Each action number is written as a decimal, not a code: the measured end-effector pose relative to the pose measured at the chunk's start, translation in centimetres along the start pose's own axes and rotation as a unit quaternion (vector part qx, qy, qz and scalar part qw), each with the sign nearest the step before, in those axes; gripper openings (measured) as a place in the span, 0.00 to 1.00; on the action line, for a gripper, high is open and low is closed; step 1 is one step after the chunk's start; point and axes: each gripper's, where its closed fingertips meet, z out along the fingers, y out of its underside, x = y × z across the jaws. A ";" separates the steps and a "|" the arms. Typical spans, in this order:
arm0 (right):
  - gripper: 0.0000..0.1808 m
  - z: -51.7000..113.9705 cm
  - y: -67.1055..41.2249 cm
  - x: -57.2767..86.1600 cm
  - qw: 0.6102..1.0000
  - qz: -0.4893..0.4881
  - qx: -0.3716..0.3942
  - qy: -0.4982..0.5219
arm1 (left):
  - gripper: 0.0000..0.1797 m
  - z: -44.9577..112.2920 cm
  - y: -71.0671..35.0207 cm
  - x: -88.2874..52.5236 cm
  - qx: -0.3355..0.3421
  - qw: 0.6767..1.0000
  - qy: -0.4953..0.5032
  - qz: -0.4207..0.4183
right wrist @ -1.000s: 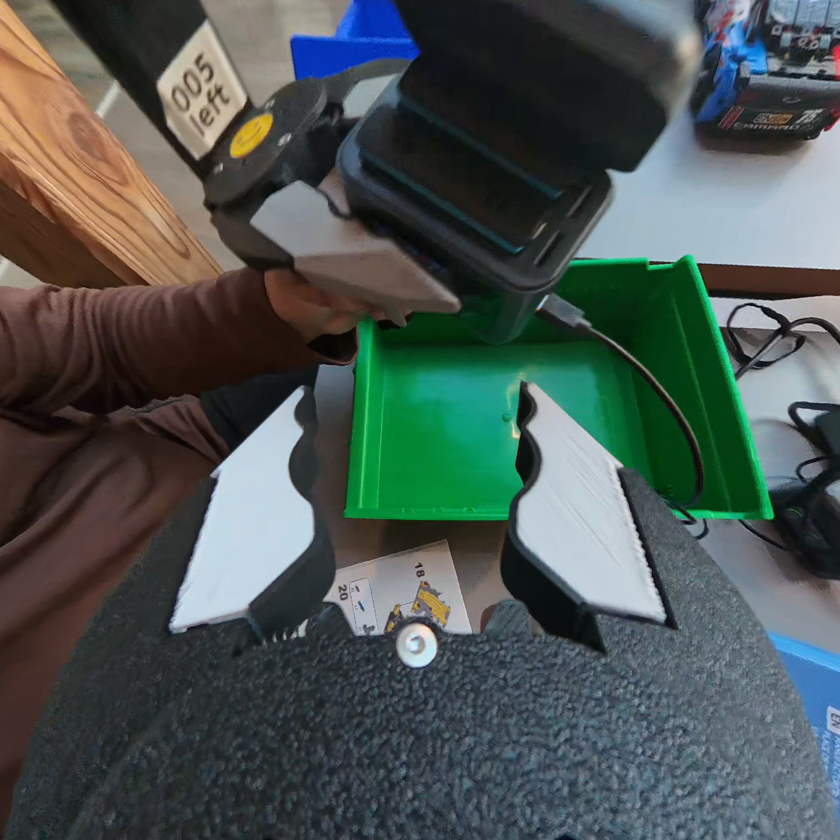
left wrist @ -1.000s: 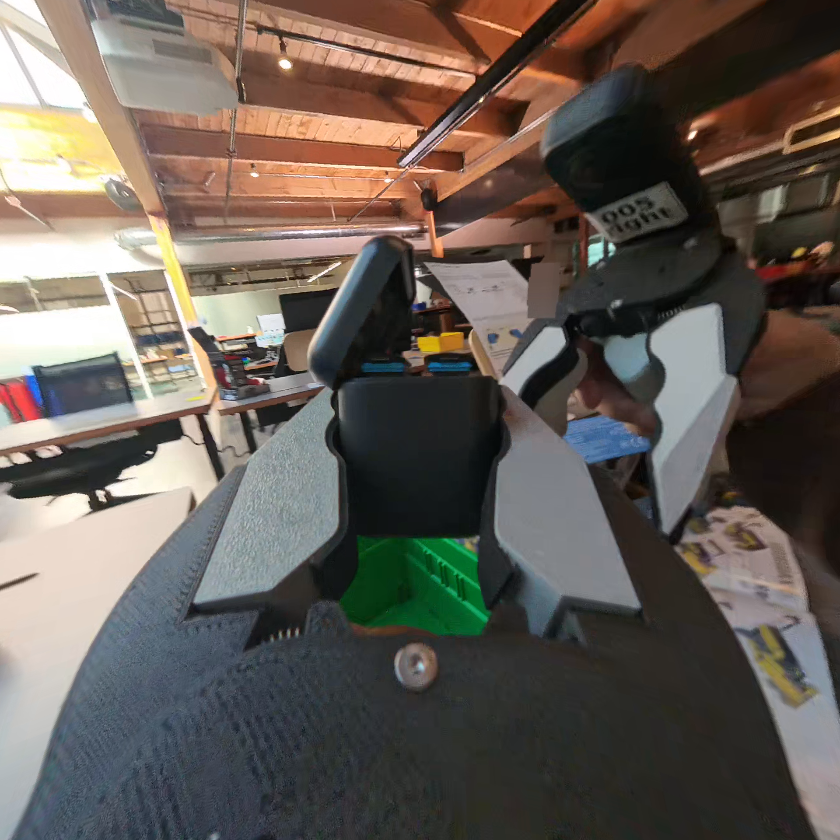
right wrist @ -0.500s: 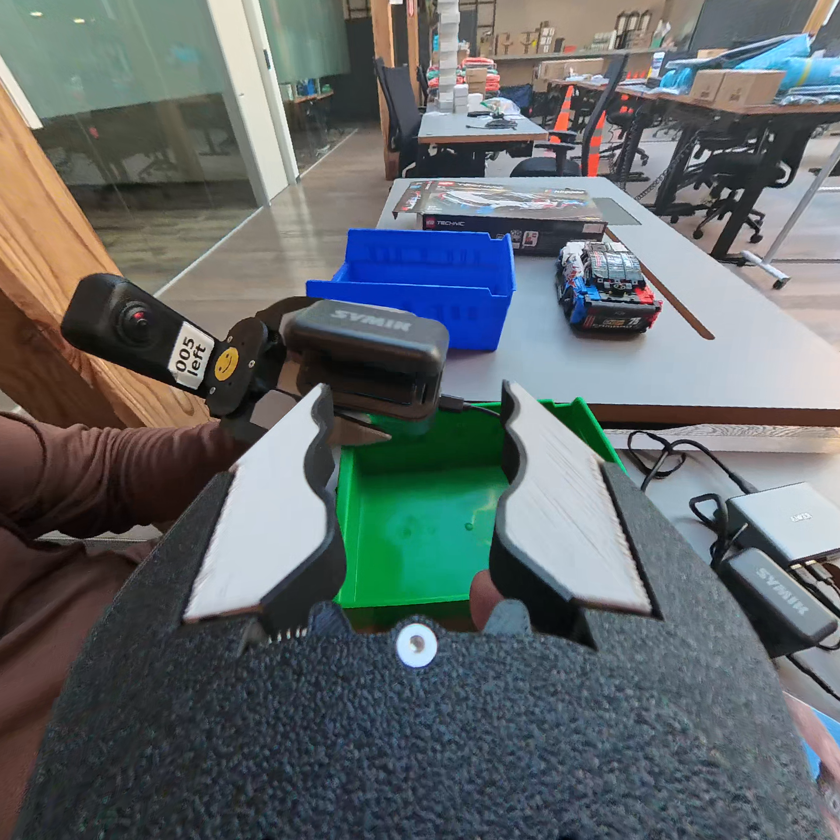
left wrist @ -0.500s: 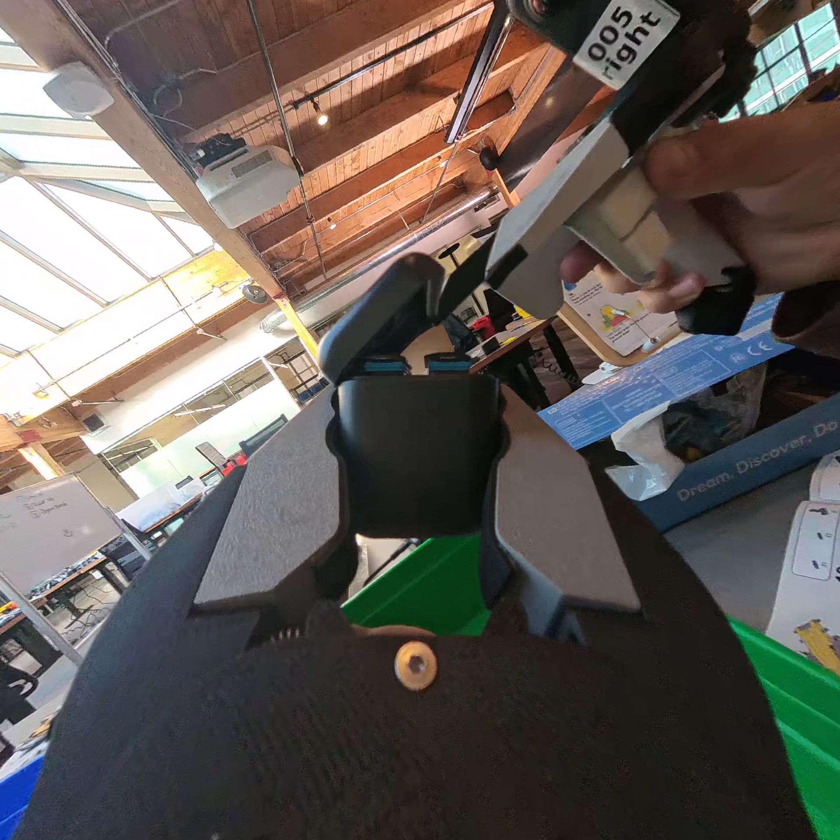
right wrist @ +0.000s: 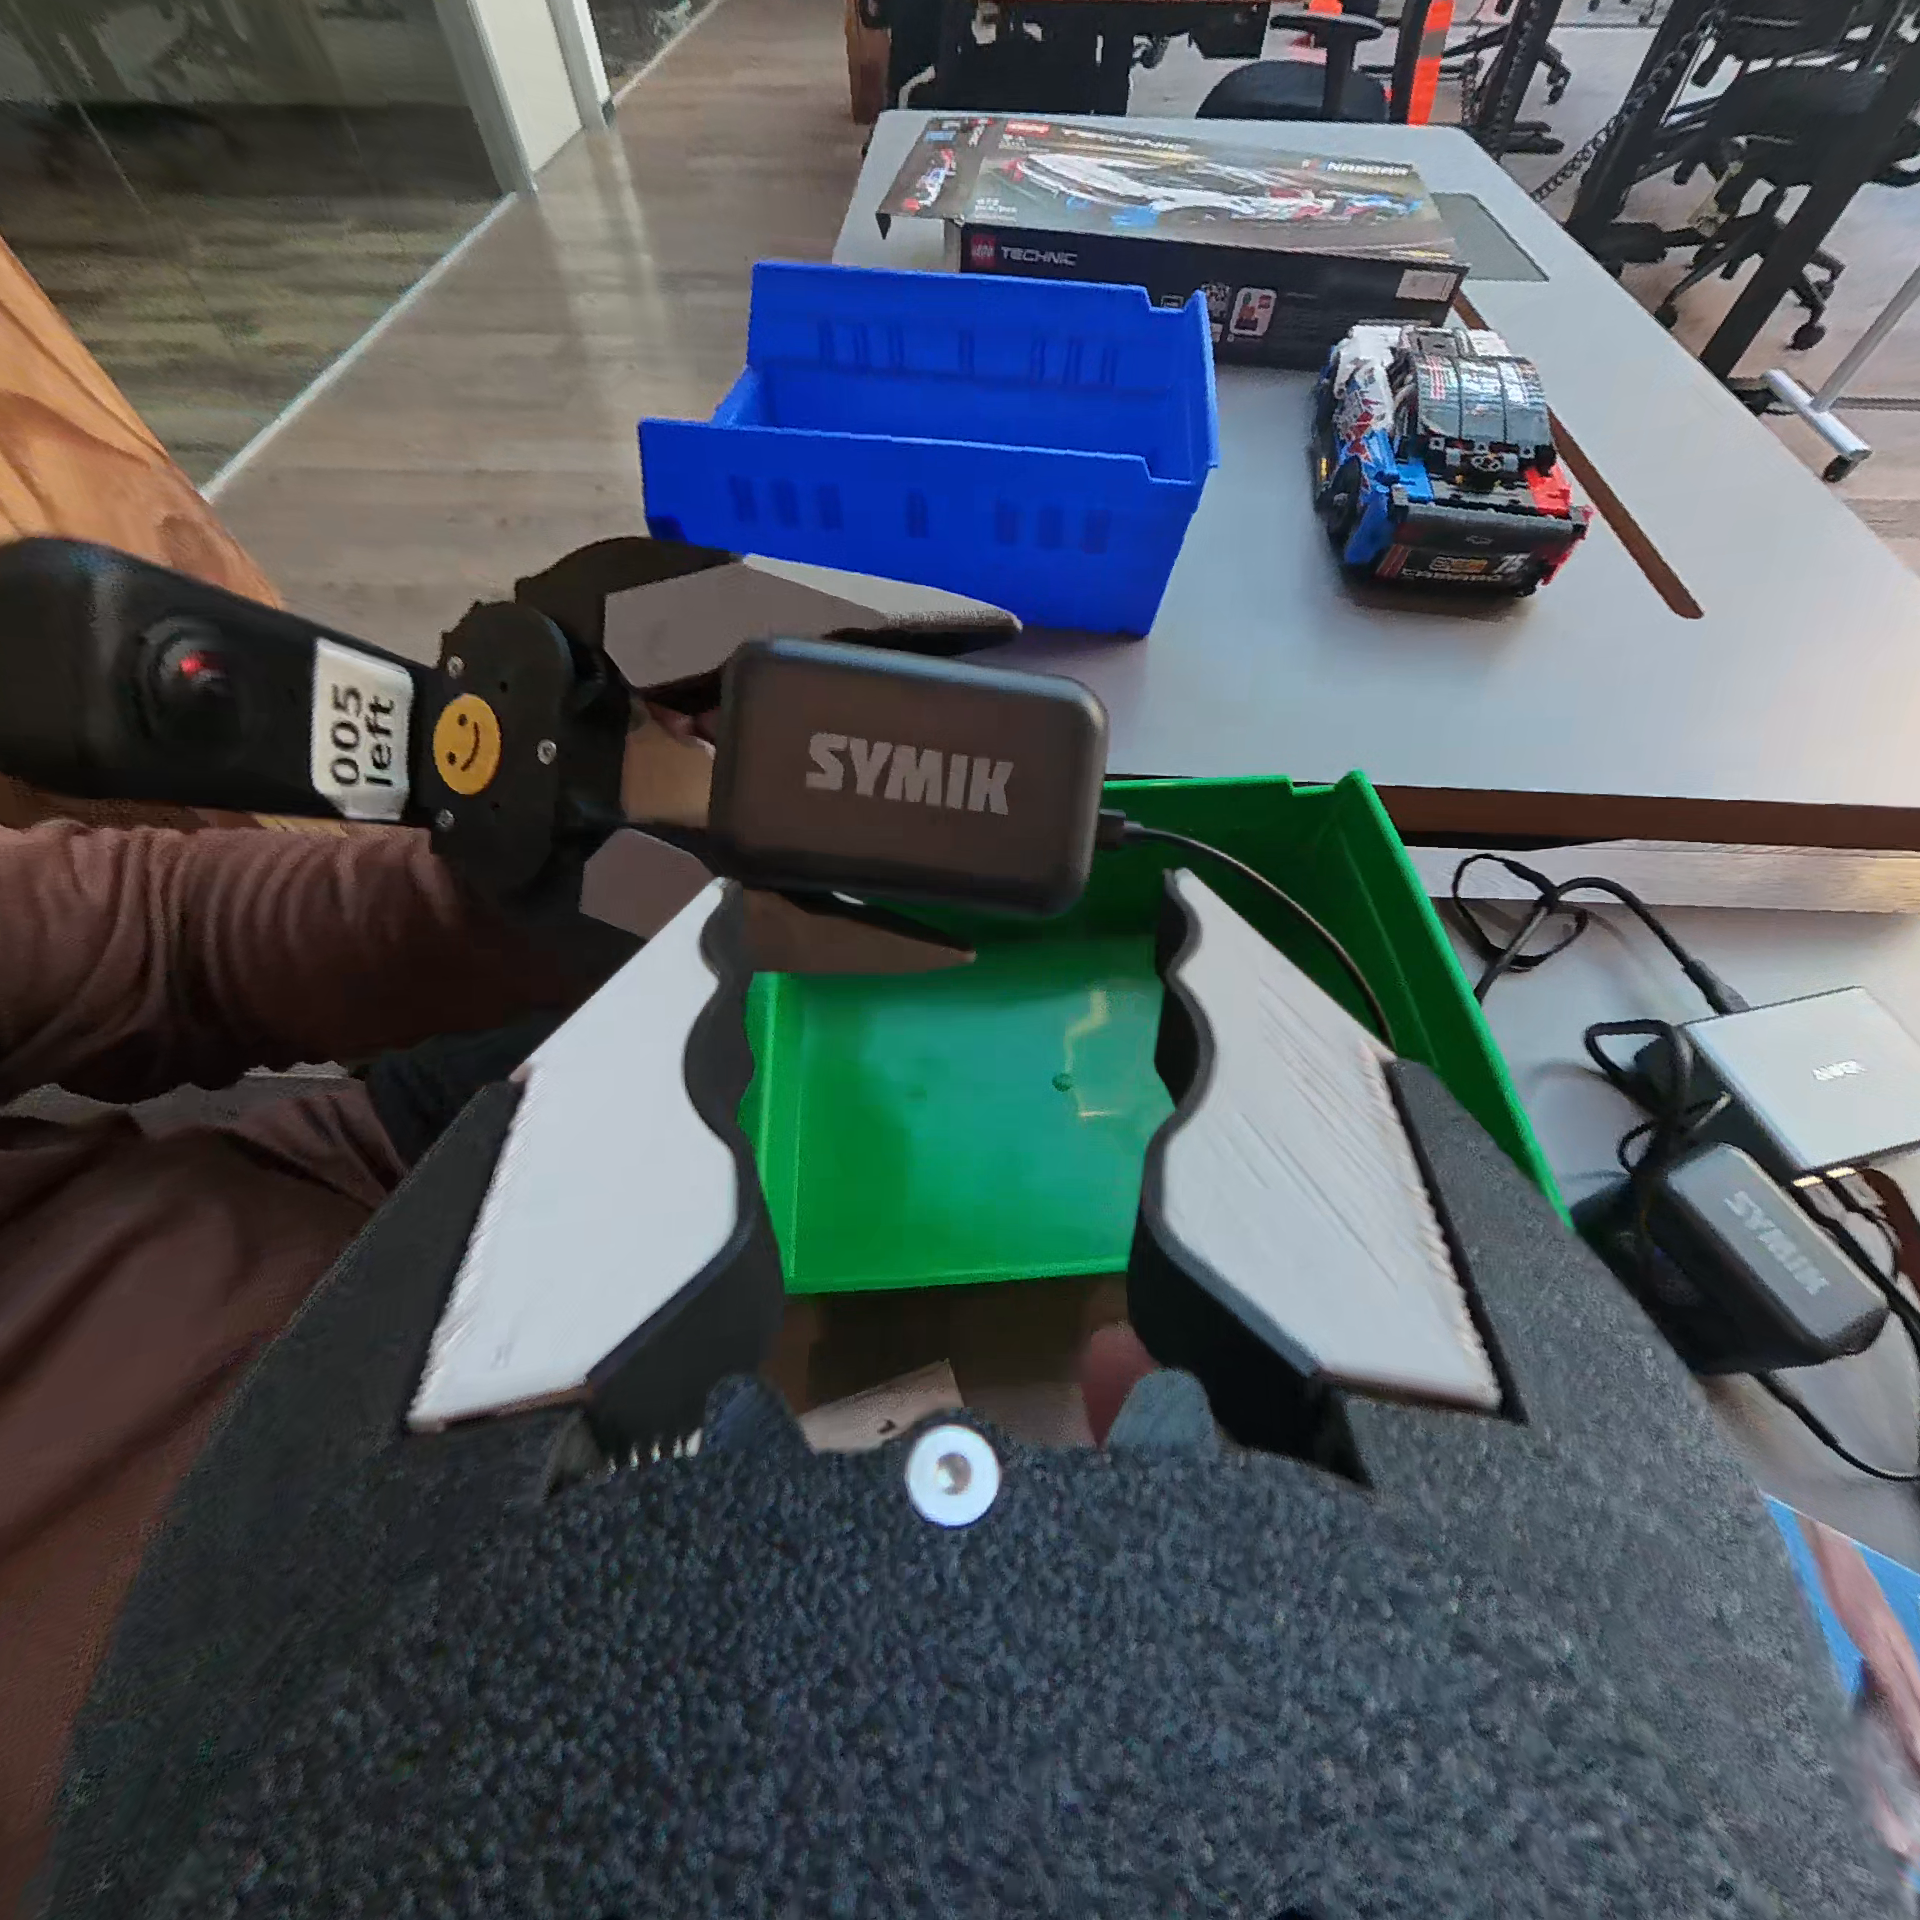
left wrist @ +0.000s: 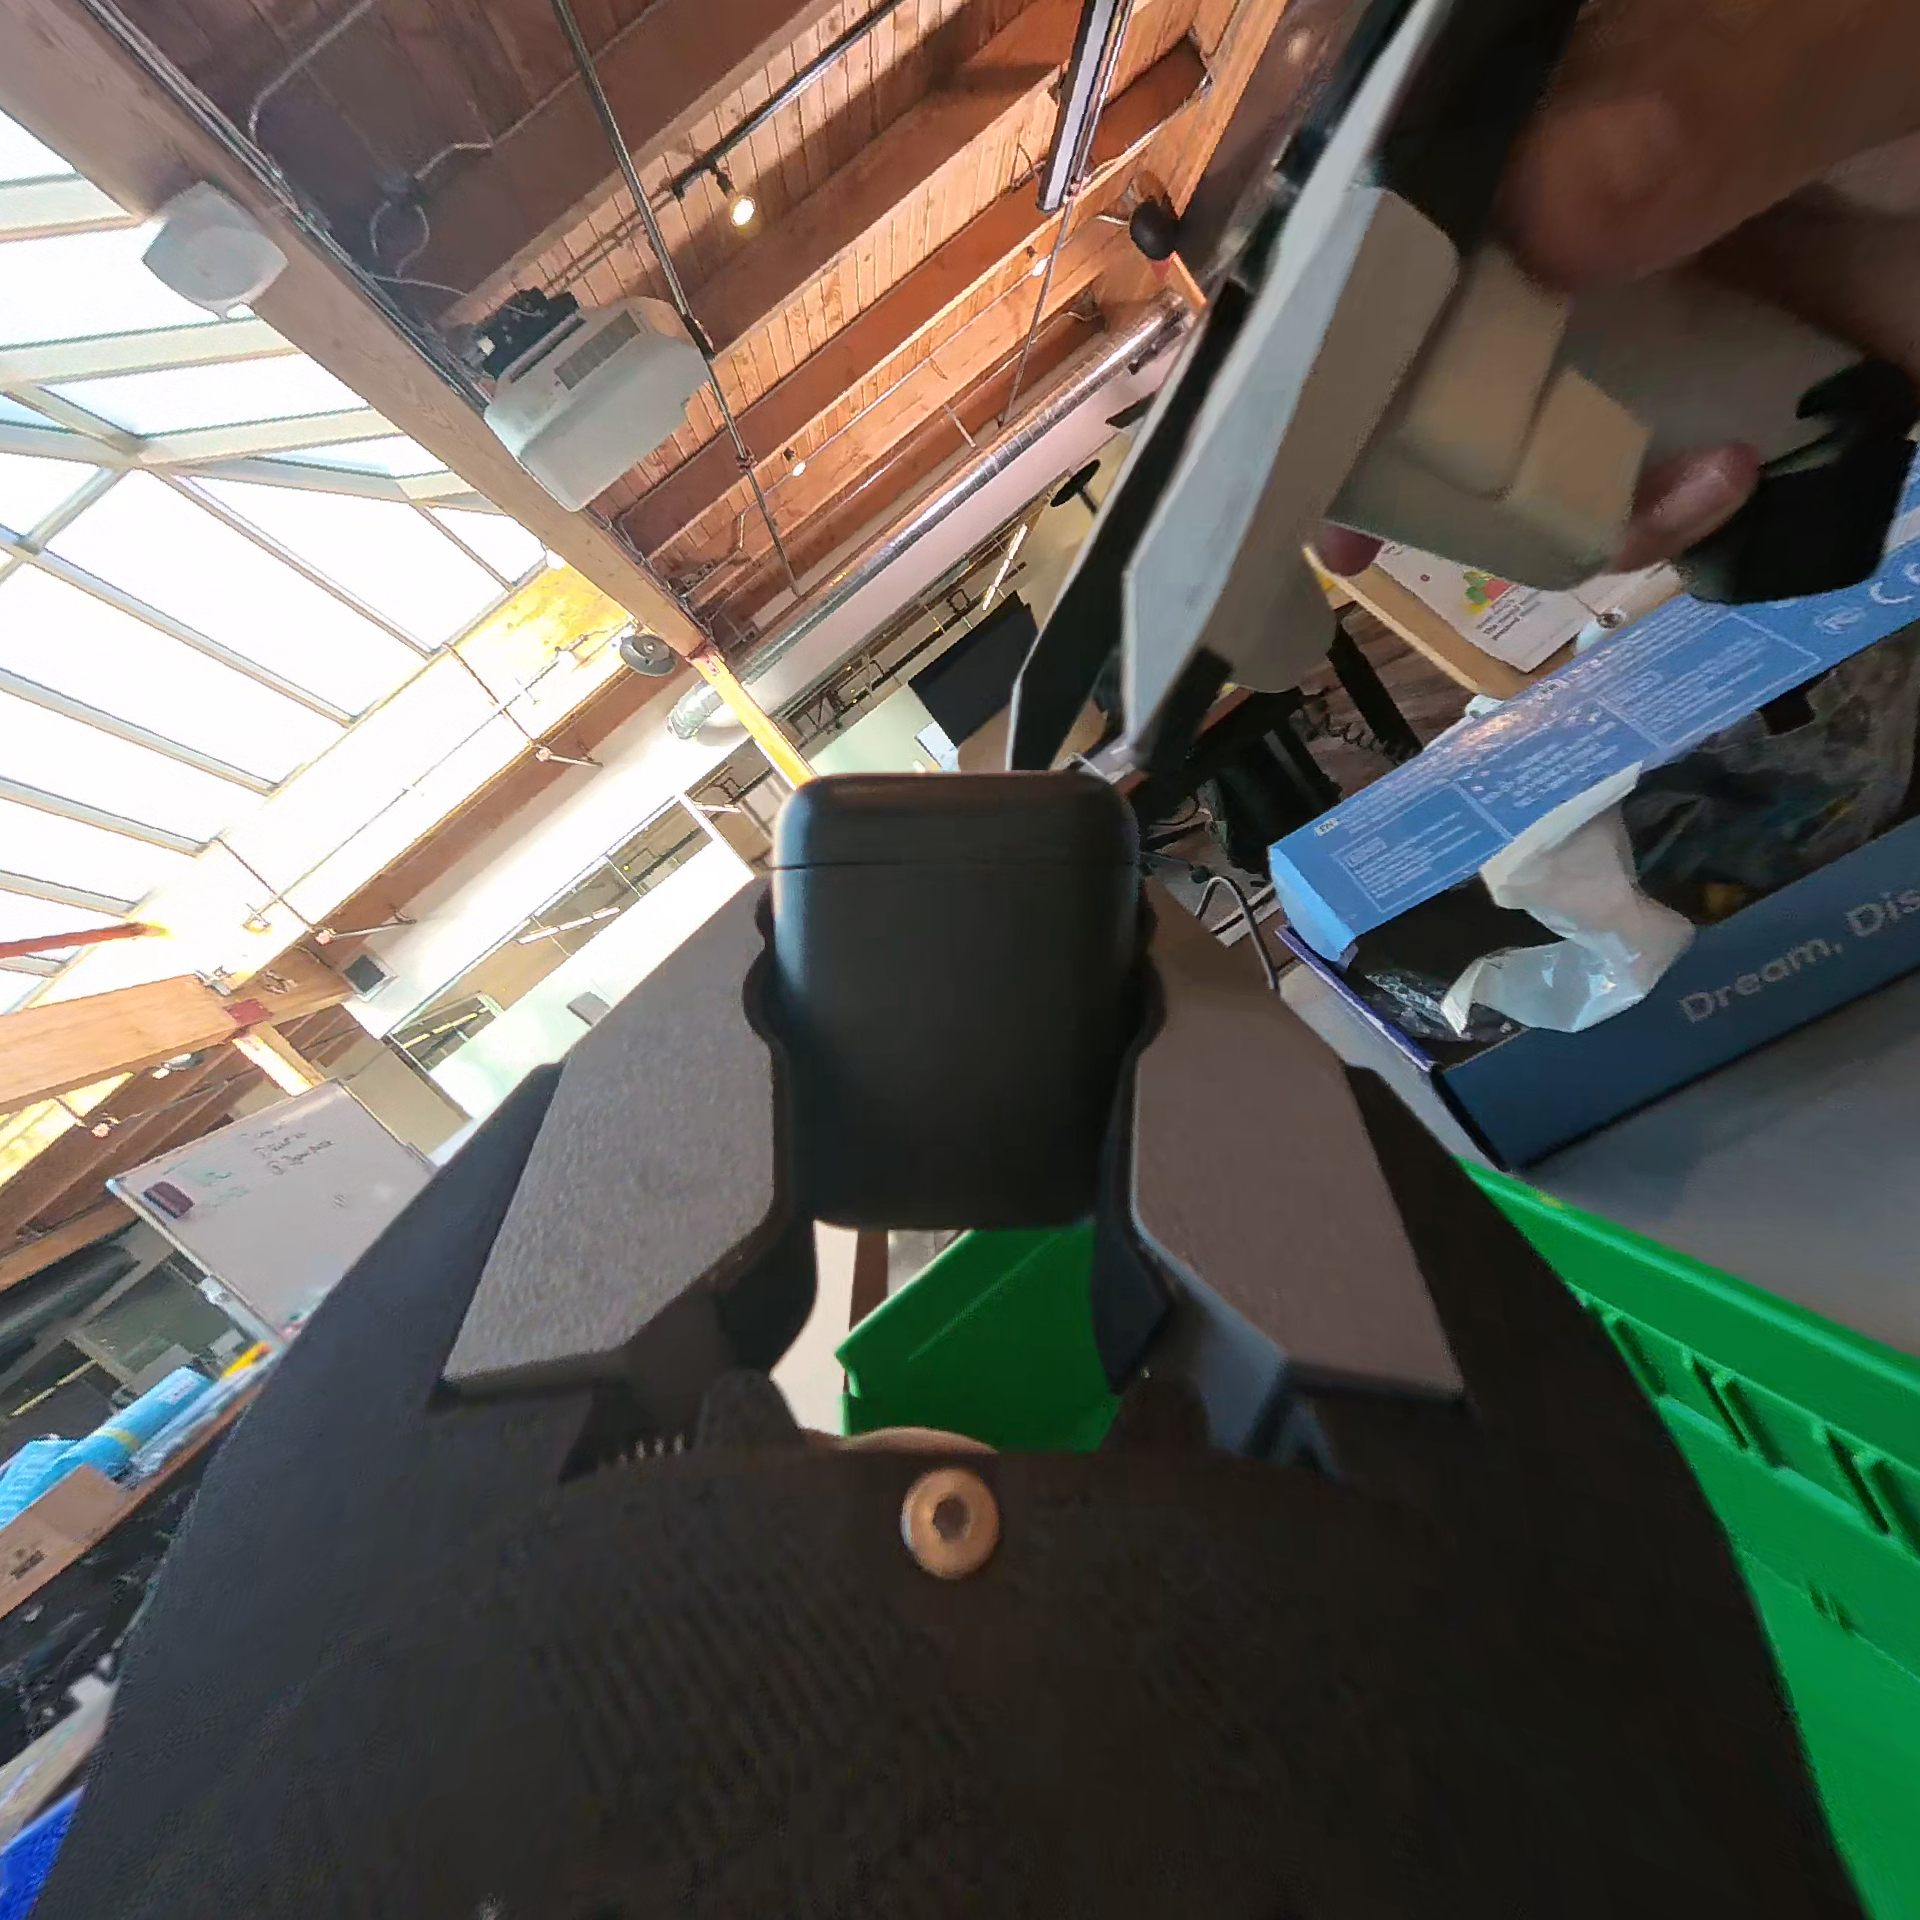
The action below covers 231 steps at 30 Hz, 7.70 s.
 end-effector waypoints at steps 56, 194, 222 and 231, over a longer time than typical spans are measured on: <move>0.08 3.2 4.4 -0.3 0.987 -0.003 -0.069 -0.144 | 0.35 -2.9 4.7 6.5 -0.074 0.705 0.286 -0.645; 0.04 3.5 0.3 -1.8 0.980 0.048 0.049 -0.189 | 0.51 -1.6 3.3 8.5 -0.057 0.912 0.223 -0.340; 0.31 4.4 1.5 -0.4 0.997 0.048 -0.050 -0.016 | 0.42 0.3 8.0 1.4 -0.119 0.963 -0.067 -0.232; 0.37 5.3 1.0 0.4 0.994 -0.026 -0.057 0.092 | 0.42 0.1 8.3 0.0 -0.111 0.965 -0.117 -0.209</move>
